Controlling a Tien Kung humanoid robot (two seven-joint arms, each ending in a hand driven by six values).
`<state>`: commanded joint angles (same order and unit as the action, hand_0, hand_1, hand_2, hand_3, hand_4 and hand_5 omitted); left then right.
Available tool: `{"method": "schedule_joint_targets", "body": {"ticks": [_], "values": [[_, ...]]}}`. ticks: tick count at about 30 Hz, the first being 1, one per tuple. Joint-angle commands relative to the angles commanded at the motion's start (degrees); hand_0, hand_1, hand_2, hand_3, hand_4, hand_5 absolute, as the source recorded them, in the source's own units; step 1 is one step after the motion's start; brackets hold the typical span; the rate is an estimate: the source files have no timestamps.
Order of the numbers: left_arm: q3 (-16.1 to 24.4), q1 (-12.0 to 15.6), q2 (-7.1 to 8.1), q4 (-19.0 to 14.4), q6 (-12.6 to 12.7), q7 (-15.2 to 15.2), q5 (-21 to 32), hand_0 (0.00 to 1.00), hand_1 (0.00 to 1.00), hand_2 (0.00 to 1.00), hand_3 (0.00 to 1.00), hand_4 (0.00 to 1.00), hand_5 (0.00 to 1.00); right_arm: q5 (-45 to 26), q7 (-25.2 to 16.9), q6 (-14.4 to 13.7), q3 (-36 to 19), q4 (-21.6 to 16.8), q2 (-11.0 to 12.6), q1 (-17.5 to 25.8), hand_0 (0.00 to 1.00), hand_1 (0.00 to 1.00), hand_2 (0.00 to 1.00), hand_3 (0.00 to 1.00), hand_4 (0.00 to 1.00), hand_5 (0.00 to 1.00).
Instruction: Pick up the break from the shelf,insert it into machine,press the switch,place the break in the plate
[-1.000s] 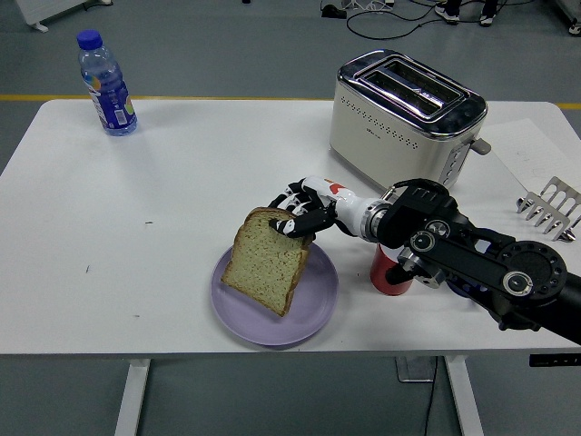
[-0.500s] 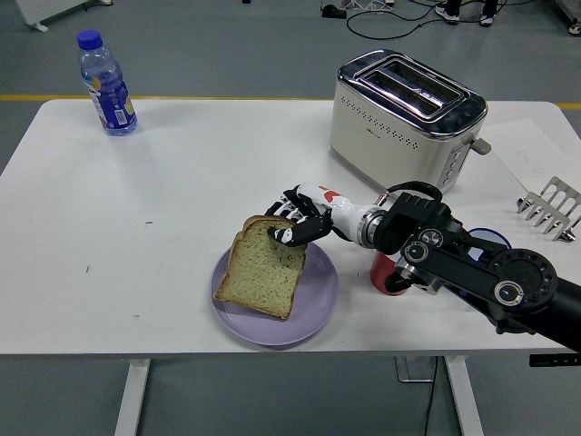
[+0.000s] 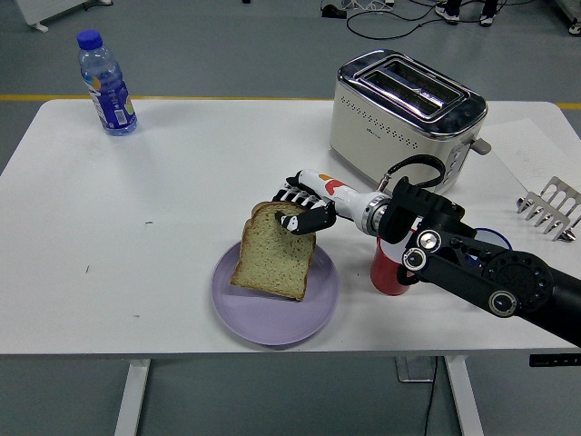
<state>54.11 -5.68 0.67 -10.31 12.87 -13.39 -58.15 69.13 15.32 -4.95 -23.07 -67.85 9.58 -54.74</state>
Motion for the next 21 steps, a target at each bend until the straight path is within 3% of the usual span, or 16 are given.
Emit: {"method": "schedule_joint_targets", "body": {"ticks": [11, 12, 21], "values": [[0.41, 0.25, -0.04, 0.00, -0.05, -0.17, -0.77, 0.624, 0.448, 0.445, 0.507, 0.257, 0.815, 4.30, 0.53, 6.46, -0.19, 0.53, -0.23, 0.03, 0.798, 0.744, 0.738, 0.625, 0.597, 0.384], [0.41, 0.26, -0.04, 0.00, -0.06, -0.18, -0.79, 0.624, 0.448, 0.445, 0.507, 0.258, 0.810, 4.77, 0.43, 6.51, -0.19, 0.55, -0.26, 0.04, 0.859, 0.798, 0.812, 0.726, 0.608, 0.404], [0.16, 0.43, -0.04, 0.00, -0.14, -0.15, -0.92, 0.624, 0.448, 0.445, 0.507, 0.258, 0.810, 8.43, -4.22, 1.16, -0.51, 1.64, -1.36, 0.20, 0.873, 0.812, 0.835, 0.769, 0.614, 0.416]]}}
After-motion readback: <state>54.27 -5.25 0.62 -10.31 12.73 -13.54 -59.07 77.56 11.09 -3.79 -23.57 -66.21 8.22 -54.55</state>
